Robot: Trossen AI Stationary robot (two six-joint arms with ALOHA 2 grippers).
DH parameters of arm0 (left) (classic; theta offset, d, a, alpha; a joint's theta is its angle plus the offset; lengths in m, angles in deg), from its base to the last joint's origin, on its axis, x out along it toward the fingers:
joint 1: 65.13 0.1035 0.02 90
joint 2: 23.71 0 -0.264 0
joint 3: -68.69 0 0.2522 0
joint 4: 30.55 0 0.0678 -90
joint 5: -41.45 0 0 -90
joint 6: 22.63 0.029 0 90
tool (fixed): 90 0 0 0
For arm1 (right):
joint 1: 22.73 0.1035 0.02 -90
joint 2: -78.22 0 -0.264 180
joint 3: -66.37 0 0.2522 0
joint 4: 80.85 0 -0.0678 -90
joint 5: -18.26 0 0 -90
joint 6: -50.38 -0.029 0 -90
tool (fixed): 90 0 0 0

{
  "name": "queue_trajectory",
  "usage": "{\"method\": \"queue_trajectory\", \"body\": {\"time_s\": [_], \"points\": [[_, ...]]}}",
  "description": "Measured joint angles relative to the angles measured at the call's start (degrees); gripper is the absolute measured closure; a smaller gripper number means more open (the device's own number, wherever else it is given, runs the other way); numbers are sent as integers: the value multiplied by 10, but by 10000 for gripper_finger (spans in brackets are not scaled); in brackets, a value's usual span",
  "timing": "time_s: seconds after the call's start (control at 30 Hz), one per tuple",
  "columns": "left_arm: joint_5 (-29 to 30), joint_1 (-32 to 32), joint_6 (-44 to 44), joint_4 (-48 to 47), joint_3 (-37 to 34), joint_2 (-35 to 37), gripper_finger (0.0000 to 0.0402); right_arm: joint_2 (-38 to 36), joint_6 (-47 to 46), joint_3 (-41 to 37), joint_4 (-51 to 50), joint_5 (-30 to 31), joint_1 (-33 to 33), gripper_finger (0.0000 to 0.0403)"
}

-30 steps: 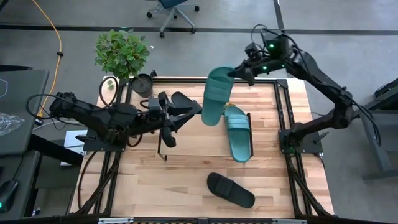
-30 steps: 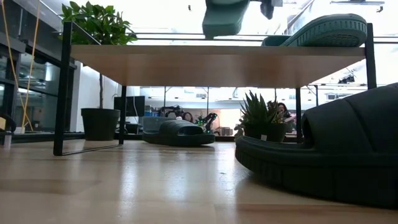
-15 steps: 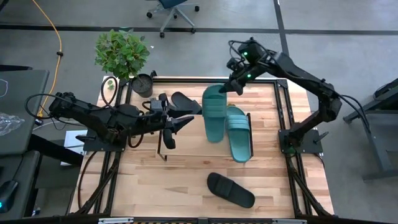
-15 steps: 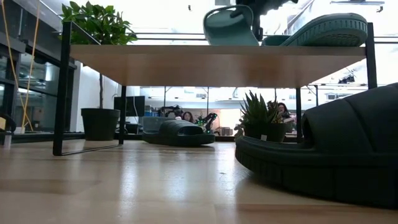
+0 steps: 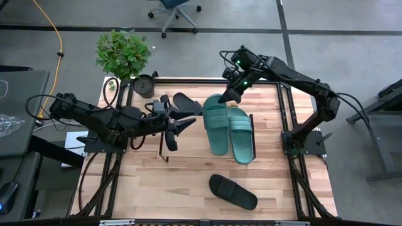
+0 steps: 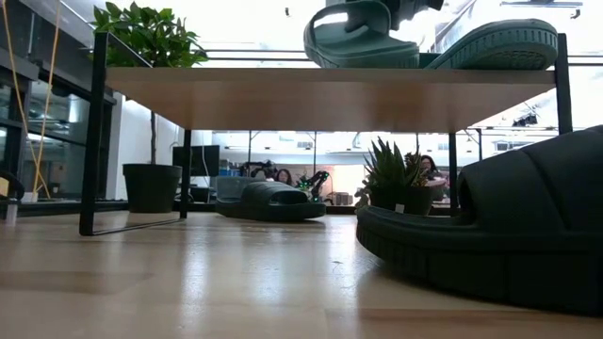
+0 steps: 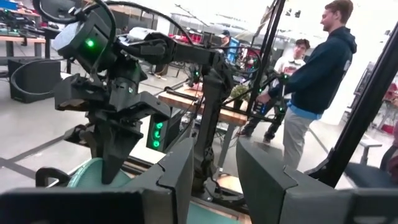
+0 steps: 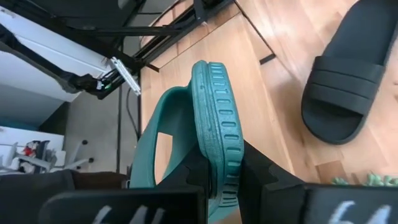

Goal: Pick and place slides into the shelf
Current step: Put the green slipper on the shelf

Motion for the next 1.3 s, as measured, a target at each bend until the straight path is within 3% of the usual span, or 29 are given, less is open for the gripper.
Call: {"method": "queue_trajectory", "body": {"time_s": [0.27, 0.7, 1.3], "points": [[5, 0, 1, -17, 0, 0, 291, 0, -1, 0, -8, 12, 14, 381], [8, 1, 0, -49, 0, -1, 291, 28, 0, 0, -31, 79, 42, 381], [64, 1, 0, -63, 0, -1, 291, 43, 45, -1, -65, 125, 41, 381]]}}
